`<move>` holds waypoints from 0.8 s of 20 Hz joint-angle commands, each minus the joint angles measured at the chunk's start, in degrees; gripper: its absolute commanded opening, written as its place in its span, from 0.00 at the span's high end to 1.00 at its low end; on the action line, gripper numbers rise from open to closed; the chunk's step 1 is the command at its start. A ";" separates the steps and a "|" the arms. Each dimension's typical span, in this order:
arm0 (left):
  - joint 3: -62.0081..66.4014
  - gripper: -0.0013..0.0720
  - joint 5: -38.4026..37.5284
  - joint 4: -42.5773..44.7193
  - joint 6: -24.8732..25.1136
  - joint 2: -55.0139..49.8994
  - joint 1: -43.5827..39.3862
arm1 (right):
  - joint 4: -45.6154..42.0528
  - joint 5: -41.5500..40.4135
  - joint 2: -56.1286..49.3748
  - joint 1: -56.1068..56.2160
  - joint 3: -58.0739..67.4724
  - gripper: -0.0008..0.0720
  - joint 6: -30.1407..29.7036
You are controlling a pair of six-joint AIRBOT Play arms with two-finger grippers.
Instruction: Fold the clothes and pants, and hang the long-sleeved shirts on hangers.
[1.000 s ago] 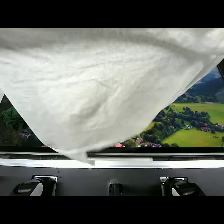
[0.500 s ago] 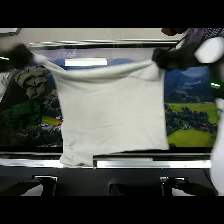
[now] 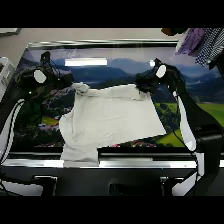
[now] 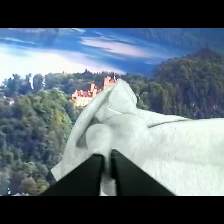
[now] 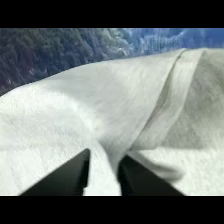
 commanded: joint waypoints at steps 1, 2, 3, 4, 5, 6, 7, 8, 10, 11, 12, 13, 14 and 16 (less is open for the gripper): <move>1.29 0.48 -4.94 0.50 0.26 0.24 1.77 | 3.54 4.79 1.22 -3.13 0.02 0.44 -7.58; 2.36 0.36 -8.98 0.50 1.55 1.18 3.34 | 3.67 8.09 3.10 -5.40 0.02 0.38 -11.41; 3.23 0.36 -13.60 0.50 3.56 2.40 5.20 | 3.61 11.39 5.16 -8.07 0.02 0.38 -15.34; 3.28 0.36 -17.70 0.55 5.33 3.85 7.04 | 3.56 14.75 7.04 -10.78 0.02 0.39 -19.54; 2.97 0.36 -22.51 0.98 6.82 5.18 9.09 | 3.21 18.69 8.66 -13.51 -0.04 0.39 -24.26; 2.32 0.36 -26.73 1.97 8.44 6.23 10.93 | 2.32 23.50 9.92 -16.39 -0.28 0.39 -28.52; 0.59 0.37 -29.73 2.58 8.92 7.61 13.00 | 1.73 27.61 10.88 -19.19 -1.31 0.38 -31.10; -2.32 0.37 -30.32 2.16 7.69 9.44 15.19 | 4.26 28.35 12.07 -22.36 -3.48 0.38 -30.91; -11.50 0.37 -30.25 2.19 7.54 14.84 18.67 | 5.44 29.27 15.21 -27.39 -10.08 0.38 -31.41; -16.50 0.37 -30.25 2.16 7.52 17.79 19.93 | 5.77 28.85 17.31 -29.66 -14.60 0.38 -31.45; -21.94 0.37 -29.68 2.16 7.50 21.18 21.05 | 5.81 28.52 19.30 -31.58 -19.15 0.38 -31.87; -26.84 0.37 -28.65 2.16 7.50 24.33 21.68 | 5.81 27.80 21.24 -33.35 -24.28 0.38 -32.46; -31.67 0.37 -27.15 2.19 7.54 27.54 21.99 | 5.75 26.80 22.73 -34.67 -28.89 0.38 -33.07; -39.15 0.37 -24.83 2.19 7.74 32.20 21.97 | 4.72 24.94 24.02 -35.80 -36.70 0.38 -33.55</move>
